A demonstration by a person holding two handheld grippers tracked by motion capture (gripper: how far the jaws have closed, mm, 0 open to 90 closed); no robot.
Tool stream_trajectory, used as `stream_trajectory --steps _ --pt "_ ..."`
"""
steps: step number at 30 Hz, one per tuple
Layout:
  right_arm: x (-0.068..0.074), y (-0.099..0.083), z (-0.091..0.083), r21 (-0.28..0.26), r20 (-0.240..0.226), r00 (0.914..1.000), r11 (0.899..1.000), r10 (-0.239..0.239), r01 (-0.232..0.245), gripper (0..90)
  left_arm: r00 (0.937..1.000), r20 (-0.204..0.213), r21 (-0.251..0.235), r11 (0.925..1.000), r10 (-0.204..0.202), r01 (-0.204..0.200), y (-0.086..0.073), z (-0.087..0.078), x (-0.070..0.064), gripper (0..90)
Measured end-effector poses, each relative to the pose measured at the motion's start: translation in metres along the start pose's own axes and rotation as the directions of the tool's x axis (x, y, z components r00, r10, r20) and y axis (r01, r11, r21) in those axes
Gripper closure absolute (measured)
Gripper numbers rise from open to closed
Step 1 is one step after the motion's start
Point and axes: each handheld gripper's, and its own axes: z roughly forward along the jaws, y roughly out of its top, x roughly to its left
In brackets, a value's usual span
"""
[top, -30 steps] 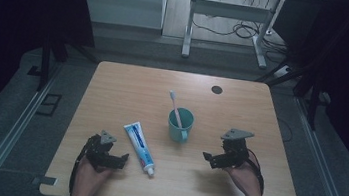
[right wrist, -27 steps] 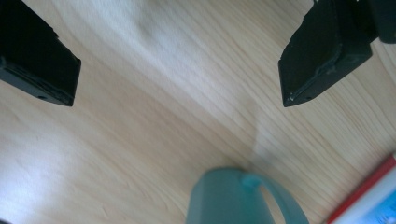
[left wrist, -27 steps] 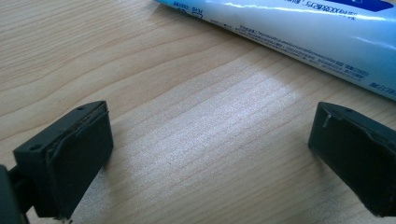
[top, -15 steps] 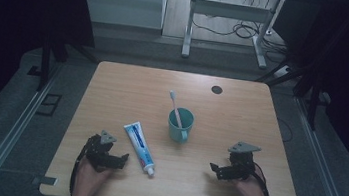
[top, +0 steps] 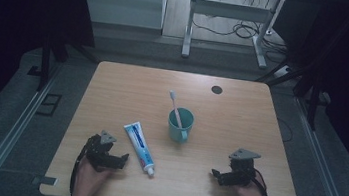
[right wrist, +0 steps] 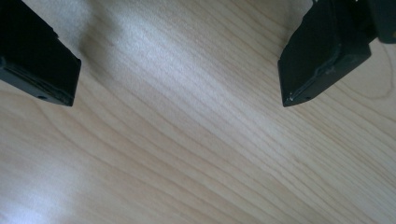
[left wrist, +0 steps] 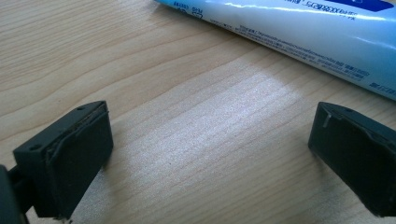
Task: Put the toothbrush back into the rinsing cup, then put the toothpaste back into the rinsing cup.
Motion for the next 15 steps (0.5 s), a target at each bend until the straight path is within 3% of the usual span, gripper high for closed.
stream_trajectory --steps 10,15 --pt "-0.0014 -0.0063 0.0022 -0.019 -0.006 0.9998 1.000 0.017 -0.017 0.0 1.0000 0.001 -0.002 1.0000 0.003 -0.003 -0.0001 -0.0002 0.0002 0.6" --pt "-0.0012 -0.0067 0.0019 -0.020 -0.004 0.9998 1.000 0.019 -0.019 0.0 0.9998 0.012 -0.011 0.9998 0.017 -0.017 0.0003 -0.0033 -0.0024 8.7"
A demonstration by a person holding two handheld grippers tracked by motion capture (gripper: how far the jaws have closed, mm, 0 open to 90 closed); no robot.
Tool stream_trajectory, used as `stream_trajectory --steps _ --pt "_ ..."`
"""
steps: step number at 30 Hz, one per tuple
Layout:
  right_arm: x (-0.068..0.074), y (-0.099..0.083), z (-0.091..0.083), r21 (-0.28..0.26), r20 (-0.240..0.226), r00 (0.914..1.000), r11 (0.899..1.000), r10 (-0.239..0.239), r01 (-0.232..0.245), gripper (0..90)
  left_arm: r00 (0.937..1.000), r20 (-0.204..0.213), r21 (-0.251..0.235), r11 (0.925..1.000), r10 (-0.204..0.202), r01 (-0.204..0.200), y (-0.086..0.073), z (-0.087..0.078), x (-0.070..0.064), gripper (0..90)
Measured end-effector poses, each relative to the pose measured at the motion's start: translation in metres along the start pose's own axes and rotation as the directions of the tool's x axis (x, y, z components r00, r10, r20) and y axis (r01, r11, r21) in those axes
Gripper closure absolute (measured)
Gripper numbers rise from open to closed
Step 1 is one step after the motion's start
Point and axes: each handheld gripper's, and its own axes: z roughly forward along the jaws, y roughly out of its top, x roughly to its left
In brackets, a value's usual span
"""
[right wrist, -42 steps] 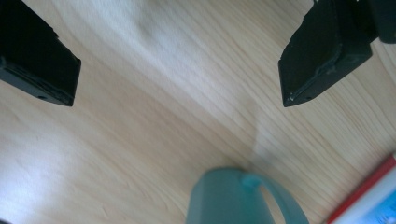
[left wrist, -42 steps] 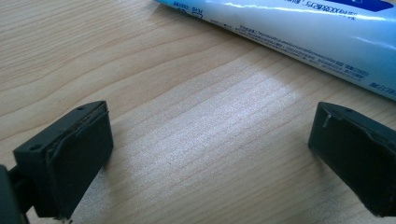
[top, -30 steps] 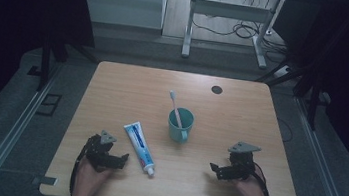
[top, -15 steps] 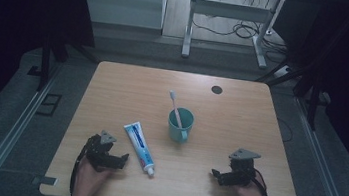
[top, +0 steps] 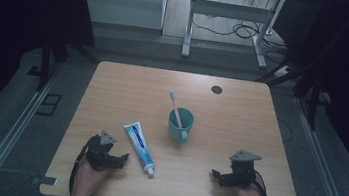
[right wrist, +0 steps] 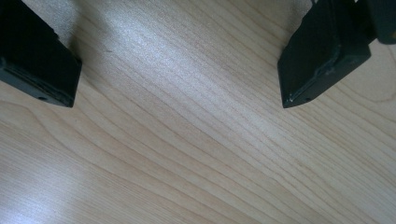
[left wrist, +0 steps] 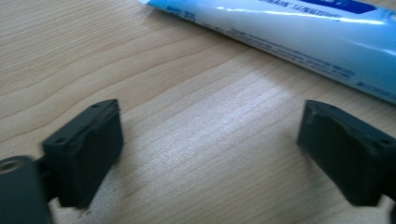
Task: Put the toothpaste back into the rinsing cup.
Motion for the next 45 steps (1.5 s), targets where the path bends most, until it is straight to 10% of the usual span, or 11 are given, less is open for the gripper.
stream_trajectory --steps 27,45 --pt "0.000 0.000 0.000 -0.001 0.002 1.0000 1.000 0.001 -0.001 0.0 0.9918 0.119 -0.036 0.9985 0.046 -0.042 0.028 -0.022 -0.012 53.2" --pt "0.000 0.000 0.000 -0.002 0.003 1.0000 1.000 0.002 -0.002 0.1 0.9654 0.230 -0.004 0.9920 0.123 -0.126 0.068 -0.001 -0.050 89.5"
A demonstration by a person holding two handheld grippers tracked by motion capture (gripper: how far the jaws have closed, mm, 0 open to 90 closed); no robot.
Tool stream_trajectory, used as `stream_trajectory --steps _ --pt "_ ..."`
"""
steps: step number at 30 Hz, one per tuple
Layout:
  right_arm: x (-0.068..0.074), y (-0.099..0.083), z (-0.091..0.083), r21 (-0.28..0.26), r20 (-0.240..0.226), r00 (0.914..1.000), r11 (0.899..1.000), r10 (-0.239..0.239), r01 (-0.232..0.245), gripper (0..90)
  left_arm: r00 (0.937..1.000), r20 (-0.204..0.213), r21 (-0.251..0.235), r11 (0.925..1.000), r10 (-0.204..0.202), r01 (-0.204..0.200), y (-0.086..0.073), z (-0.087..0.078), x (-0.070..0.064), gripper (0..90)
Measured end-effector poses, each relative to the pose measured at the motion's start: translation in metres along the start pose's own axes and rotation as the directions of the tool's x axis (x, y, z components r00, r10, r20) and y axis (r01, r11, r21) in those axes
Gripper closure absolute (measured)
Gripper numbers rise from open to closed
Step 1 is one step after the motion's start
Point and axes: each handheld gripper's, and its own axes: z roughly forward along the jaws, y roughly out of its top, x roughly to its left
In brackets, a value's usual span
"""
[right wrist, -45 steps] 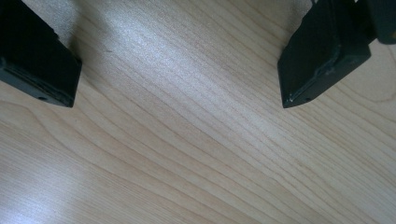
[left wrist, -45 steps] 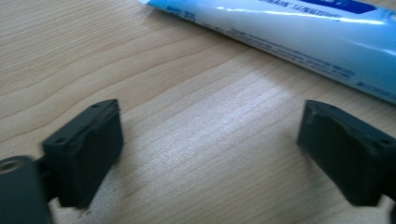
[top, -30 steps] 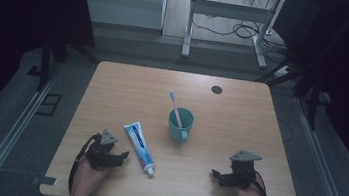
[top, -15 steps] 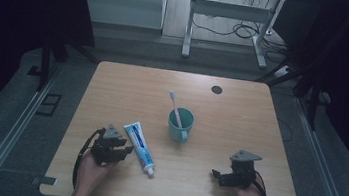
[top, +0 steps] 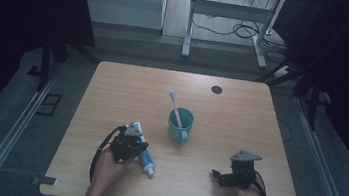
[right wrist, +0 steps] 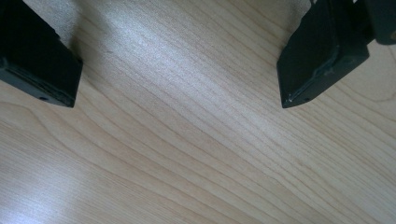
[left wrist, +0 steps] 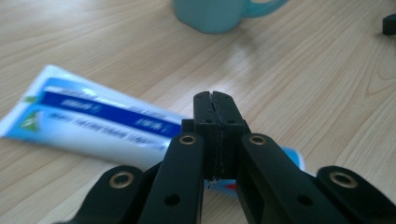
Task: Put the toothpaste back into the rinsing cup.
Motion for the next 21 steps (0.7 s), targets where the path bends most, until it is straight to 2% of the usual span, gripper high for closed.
stream_trajectory --steps 3,8,14,21 --pt "0.000 0.000 0.000 0.000 0.000 1.0000 1.000 0.000 0.000 0.1 0.9999 0.012 0.016 0.9999 0.006 -0.006 0.002 0.009 -0.004 89.5" --pt "0.000 0.000 0.000 0.000 0.000 1.0000 1.000 0.000 0.000 0.1 0.9992 0.039 0.032 0.9995 -0.009 0.007 0.001 0.020 -0.007 89.5" --pt "0.000 0.000 0.000 0.000 0.000 1.0000 1.000 0.000 0.000 0.0 0.9985 0.052 0.056 0.9984 -0.015 0.012 0.002 0.024 -0.010 89.4" --pt "0.000 0.000 0.000 0.000 0.000 1.0000 1.000 0.000 0.000 0.0 0.9990 0.044 0.083 0.9965 -0.010 0.007 -0.001 0.022 -0.011 89.2"
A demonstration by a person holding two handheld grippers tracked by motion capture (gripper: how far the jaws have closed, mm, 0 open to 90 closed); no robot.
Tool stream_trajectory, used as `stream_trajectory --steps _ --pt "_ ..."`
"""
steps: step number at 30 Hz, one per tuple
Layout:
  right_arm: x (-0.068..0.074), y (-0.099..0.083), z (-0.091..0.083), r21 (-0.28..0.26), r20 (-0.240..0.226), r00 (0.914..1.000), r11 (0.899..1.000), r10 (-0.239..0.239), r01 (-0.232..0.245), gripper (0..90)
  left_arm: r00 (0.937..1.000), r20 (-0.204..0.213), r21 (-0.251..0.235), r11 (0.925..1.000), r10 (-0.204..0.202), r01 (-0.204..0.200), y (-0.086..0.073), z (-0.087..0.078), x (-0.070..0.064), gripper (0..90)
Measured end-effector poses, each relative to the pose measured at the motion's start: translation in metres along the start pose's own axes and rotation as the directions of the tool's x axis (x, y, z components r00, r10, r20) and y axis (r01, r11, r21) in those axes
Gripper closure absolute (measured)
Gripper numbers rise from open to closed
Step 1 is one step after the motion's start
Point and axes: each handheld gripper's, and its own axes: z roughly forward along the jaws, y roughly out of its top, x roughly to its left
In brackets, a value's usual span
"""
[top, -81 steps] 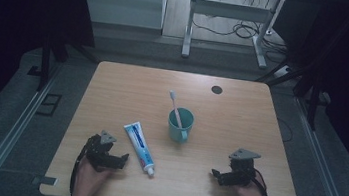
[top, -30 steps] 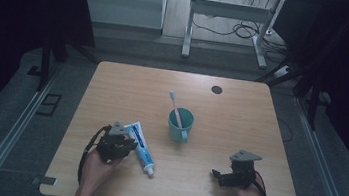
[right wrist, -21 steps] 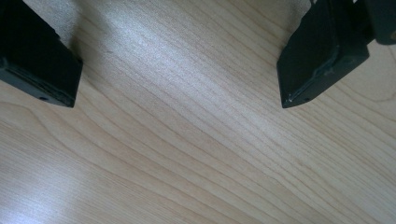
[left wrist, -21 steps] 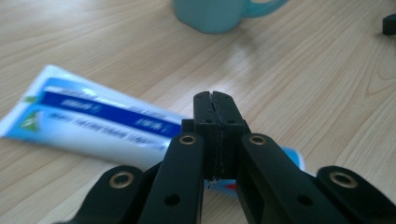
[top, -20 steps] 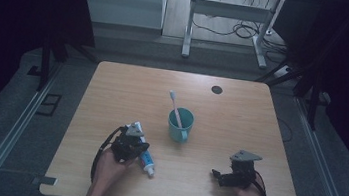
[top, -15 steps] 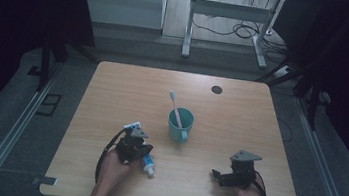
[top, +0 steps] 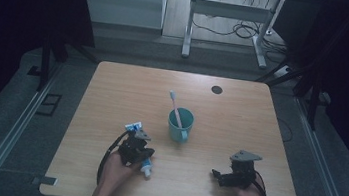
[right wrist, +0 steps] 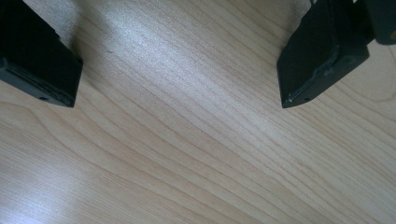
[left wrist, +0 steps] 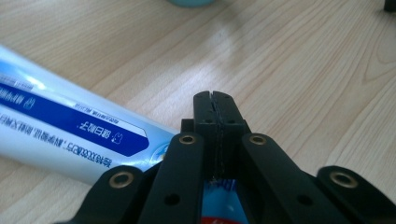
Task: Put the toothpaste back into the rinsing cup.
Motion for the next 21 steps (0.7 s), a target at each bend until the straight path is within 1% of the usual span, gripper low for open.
stream_trajectory --steps 2,8,10,14,18,21 --pt "0.000 0.000 0.000 0.000 0.000 1.0000 1.000 0.000 0.000 0.1 1.0000 -0.009 0.011 0.9999 0.000 0.000 -0.003 -0.001 0.000 88.8" --pt "0.000 0.000 0.000 0.000 0.000 1.0000 1.000 0.000 0.000 0.1 0.9998 -0.020 0.023 0.9997 0.000 0.000 -0.010 -0.004 0.002 88.0" --pt "0.000 0.000 0.000 0.000 0.000 1.0000 1.000 0.000 0.000 0.1 0.9995 -0.031 0.040 0.9992 0.007 -0.005 -0.013 -0.006 0.003 87.7" --pt "0.000 0.000 0.000 0.000 0.000 1.0000 1.000 0.000 0.000 0.1 0.9988 -0.044 0.051 0.9985 0.021 -0.019 -0.016 -0.009 0.006 87.3" --pt "0.000 0.000 0.000 0.000 0.000 1.0000 1.000 0.000 0.000 0.0 0.9984 -0.054 0.057 0.9983 0.017 -0.014 -0.018 -0.012 0.007 86.5" --pt "0.000 0.000 0.000 0.000 0.000 1.0000 1.000 0.000 0.000 0.0 0.9979 -0.062 0.065 0.9978 0.018 -0.014 -0.020 -0.016 0.011 86.6"
